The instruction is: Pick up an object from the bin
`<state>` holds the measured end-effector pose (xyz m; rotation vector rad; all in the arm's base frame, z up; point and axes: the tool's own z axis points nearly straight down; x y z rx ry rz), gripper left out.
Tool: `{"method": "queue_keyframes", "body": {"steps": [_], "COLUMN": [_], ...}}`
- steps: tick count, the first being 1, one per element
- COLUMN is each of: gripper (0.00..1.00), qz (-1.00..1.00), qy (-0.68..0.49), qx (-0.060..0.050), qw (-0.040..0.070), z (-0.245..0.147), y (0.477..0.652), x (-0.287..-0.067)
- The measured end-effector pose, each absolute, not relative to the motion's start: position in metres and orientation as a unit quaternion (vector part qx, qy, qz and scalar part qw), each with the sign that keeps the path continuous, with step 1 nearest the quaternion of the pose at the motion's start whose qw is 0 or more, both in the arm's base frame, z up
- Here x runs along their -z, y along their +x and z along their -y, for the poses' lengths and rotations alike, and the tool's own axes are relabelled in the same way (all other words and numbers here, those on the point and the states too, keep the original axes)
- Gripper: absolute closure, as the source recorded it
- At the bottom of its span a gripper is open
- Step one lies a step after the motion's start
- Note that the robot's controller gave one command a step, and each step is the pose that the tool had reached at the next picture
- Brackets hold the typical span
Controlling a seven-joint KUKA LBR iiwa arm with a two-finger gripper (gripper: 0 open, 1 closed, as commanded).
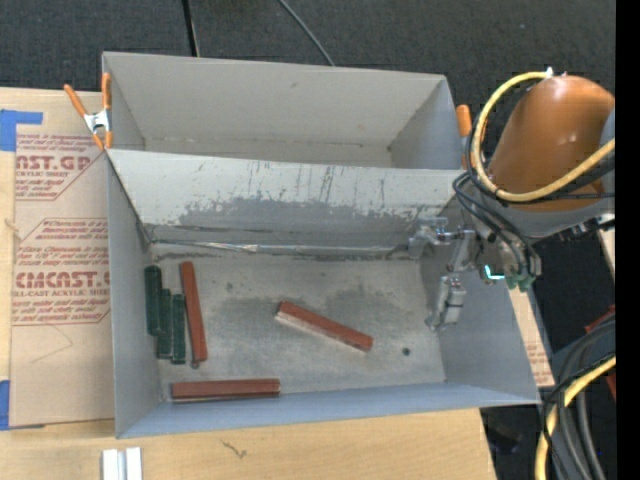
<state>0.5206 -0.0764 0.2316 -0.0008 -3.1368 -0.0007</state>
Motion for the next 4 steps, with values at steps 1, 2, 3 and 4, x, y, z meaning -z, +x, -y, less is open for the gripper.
{"method": "queue_keyframes", "body": {"steps": [1, 2, 3, 4], "gripper": [0.00, 0.00, 0.00, 0.00], "qz": [1.000, 1.000, 0.998, 0.999], "qy": [0.000, -0.007, -0.066, -0.054], "qx": [0.000, -0.001, 0.000, 0.000], "qw": [-0.001, -0.005, -0.003, 0.002], "z": [0.076, 0.061, 0.057, 0.033], "y": [0.522, 0.524, 0.527, 0.513], "x": [-0.235, -0.189, -0.121, -0.097]}}
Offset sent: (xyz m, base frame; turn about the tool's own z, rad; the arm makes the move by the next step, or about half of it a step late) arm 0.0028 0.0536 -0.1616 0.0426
